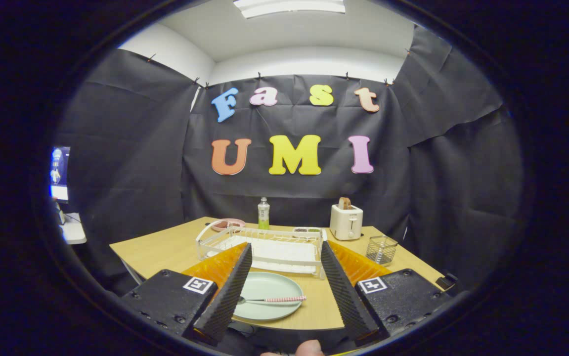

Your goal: Take the plate from the dish rack, then take the spoon from the basket and place it into the plate.

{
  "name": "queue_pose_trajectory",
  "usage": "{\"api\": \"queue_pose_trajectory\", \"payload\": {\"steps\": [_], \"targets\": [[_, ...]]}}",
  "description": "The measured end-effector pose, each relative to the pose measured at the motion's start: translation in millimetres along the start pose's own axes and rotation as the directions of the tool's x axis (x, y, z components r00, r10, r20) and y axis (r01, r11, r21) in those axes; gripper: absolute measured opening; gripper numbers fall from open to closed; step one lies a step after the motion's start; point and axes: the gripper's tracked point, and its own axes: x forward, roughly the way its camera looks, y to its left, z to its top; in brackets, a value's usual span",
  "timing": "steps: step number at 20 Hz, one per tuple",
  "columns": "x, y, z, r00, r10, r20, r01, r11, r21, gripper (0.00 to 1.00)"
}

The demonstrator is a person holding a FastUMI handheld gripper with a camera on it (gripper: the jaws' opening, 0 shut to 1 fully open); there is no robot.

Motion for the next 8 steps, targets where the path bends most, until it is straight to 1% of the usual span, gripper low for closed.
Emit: {"api": "queue_pose_trajectory", "payload": {"steps": [2, 4, 8], "targets": [[-3, -1, -4, 1.0, -0.018, 0.001, 0.018, 1.0, 0.013, 0.91], [-15, 3, -1, 1.0, -0.013, 0.019, 0.012, 1.0, 0.028, 0.92], [-17, 7, 8, 0.998, -0.035, 0.054, 0.035, 0.999, 0.01, 0.91]]}}
